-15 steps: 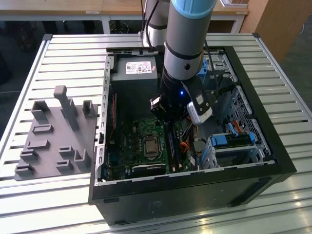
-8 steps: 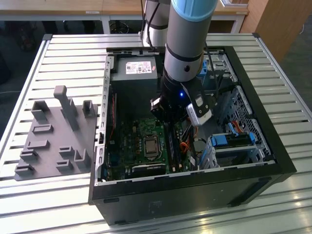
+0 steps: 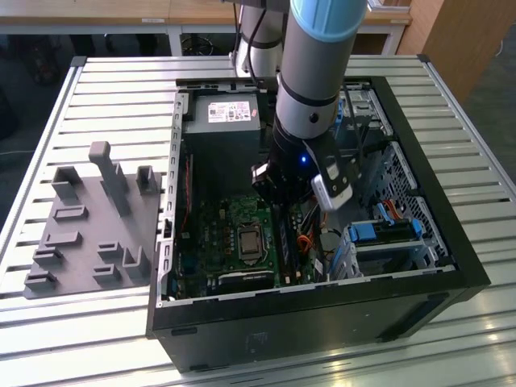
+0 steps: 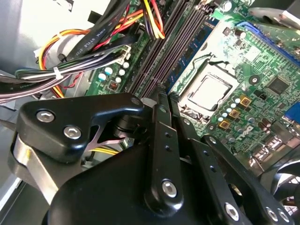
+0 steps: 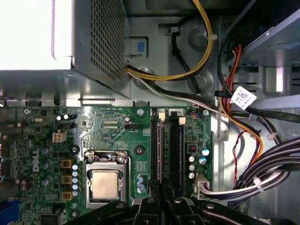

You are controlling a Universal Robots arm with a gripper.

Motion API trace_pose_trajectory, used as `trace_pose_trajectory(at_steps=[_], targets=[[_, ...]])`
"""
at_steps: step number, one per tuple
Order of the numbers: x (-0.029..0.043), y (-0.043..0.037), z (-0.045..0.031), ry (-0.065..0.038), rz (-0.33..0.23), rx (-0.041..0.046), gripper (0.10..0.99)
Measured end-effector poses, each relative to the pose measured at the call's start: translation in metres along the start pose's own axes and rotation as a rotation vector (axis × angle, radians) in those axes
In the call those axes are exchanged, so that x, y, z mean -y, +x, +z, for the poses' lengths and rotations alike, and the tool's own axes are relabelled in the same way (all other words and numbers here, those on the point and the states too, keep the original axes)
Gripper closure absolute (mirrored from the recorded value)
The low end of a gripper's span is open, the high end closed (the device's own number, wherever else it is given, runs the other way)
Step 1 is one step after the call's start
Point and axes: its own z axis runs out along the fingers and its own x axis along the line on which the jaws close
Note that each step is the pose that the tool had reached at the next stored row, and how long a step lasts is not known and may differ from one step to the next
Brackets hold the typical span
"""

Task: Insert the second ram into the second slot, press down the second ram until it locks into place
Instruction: 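Press down the second ram until it locks into place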

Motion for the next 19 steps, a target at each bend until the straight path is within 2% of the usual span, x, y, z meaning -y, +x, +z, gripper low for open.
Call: trace_pose_trajectory(at_steps=[7,19], targets=[[0.0004,-0.0026,0.0022,-0.003,0.0,-0.0101,0.949],[0.0019,-0.0043,0.0074,-0.002,-0.011,-0.0177,0.949]])
